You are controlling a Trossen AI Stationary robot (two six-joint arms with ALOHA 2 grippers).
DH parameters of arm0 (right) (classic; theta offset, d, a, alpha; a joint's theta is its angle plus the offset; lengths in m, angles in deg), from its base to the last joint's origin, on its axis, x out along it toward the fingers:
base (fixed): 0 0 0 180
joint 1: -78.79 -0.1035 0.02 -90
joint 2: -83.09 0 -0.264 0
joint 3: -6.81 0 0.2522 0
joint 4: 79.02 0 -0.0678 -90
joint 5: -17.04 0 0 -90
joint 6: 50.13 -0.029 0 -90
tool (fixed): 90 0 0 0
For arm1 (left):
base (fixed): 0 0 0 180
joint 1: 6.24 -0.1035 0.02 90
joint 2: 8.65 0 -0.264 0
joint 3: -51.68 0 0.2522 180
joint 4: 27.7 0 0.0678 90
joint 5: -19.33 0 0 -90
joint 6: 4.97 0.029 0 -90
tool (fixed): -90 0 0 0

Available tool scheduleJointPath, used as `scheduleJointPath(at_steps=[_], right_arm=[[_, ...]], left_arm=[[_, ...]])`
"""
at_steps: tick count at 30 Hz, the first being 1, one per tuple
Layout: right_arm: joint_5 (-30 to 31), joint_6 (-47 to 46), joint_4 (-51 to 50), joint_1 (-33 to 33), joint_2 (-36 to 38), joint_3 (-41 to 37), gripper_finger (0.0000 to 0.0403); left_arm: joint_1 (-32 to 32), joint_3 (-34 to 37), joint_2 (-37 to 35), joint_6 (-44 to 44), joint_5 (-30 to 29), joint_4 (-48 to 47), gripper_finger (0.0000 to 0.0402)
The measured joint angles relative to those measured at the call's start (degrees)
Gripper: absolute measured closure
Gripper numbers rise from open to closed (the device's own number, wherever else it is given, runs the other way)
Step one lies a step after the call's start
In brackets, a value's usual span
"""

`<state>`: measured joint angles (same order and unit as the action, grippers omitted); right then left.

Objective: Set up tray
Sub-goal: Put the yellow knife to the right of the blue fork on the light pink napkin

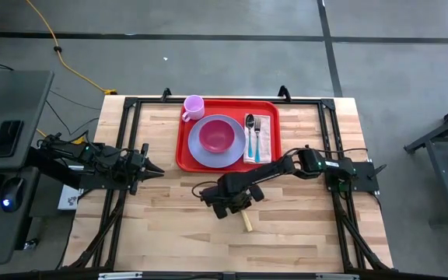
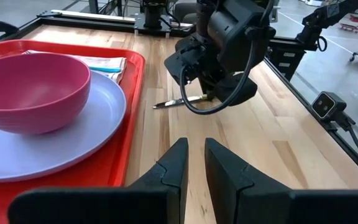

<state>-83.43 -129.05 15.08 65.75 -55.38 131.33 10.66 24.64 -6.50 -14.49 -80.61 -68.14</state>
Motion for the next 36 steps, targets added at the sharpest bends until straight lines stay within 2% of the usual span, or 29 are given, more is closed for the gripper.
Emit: scheduleJointPath(at_steps=[5,13,20,29,36], right_arm=[[-0.3,1.0,0.0,0.1,0.0,0.0,0.0347],[0.1,2.5,-0.3,0.1,0.0,0.0,0.0386],[-0.4,2.5,-0.9,0.1,0.3,0.0,0.0374],[1.9,1.0,-5.3,-1.0,3.4,-0.3,0.0384],[-1.0,-0.7,-8.3,-2.8,5.7,-0.1,0.0382]], left_arm=[[0.0,0.0,0.0,-0.8,0.0,0.0,0.0316],[0.0,0.0,0.0,-1.3,1.6,0.0,0.0316],[0.0,0.0,0.0,-1.4,1.7,0.0,0.0316],[0.0,0.0,0.0,-1.3,1.6,0.0,0.0316],[0.0,0.0,0.0,-1.3,1.4,0.0,0.0316]])
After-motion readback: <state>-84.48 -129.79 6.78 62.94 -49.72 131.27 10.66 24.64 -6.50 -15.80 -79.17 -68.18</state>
